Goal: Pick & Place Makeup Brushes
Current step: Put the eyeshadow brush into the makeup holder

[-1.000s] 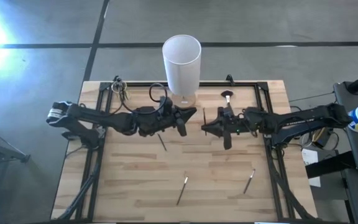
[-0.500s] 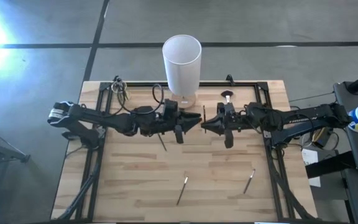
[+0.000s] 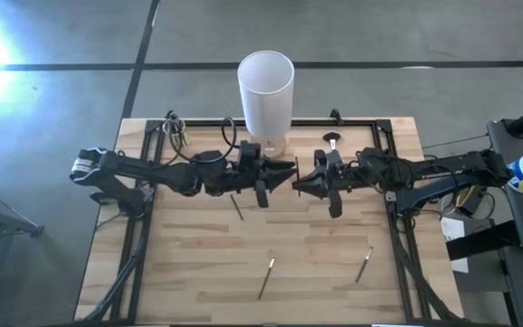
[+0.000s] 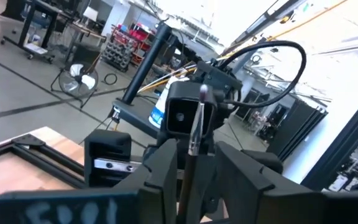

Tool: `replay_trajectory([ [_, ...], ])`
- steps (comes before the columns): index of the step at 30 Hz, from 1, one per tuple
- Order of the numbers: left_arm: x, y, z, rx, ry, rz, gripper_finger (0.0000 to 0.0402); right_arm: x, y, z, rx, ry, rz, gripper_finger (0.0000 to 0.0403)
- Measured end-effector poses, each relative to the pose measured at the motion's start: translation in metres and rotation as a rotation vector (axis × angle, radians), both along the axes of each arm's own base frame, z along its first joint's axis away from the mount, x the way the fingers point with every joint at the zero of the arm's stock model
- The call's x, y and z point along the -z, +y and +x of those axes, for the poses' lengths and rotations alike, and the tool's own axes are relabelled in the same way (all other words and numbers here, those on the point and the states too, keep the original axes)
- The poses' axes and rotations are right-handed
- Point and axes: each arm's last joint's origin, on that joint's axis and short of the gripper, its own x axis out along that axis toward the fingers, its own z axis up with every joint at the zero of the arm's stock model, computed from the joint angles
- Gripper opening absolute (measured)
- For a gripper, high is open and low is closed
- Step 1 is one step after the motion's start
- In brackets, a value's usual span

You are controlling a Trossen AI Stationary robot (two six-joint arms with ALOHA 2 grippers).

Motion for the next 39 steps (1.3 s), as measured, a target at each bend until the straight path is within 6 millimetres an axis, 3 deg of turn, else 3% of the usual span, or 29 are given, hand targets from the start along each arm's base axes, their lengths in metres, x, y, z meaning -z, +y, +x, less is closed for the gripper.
replay_trajectory([
  [17, -0.003, 0.001, 0.002, 0.044, -0.014, 0.054, 0.0101, -0.006, 0.001, 0.009, -0.029, -0.004, -0.007, 0.0013],
  [20, -0.002, 0.002, 0.002, 0.037, -0.013, 0.068, 0.0082, -0.005, 0.001, 0.010, -0.029, -0.001, -0.007, 0.0013],
  [24, -0.004, 0.005, 0.002, 0.026, -0.025, 0.075, 0.0022, -0.006, 0.001, 0.010, -0.029, -0.003, -0.006, 0.0013],
  [28, -0.005, 0.009, 0.001, 0.014, -0.026, 0.086, 0.0012, -0.006, 0.001, 0.010, -0.027, -0.003, 0.006, 0.0020],
  [32, -0.012, 0.013, -0.013, -0.055, 0.037, 0.115, 0.0008, -0.006, 0.001, 0.010, -0.011, -0.001, 0.011, 0.0056],
  [39, -0.024, 0.026, -0.064, -0.281, 0.190, 0.151, 0.0005, -0.003, 0.001, 0.009, -0.020, 0.044, 0.031, 0.0111],
])
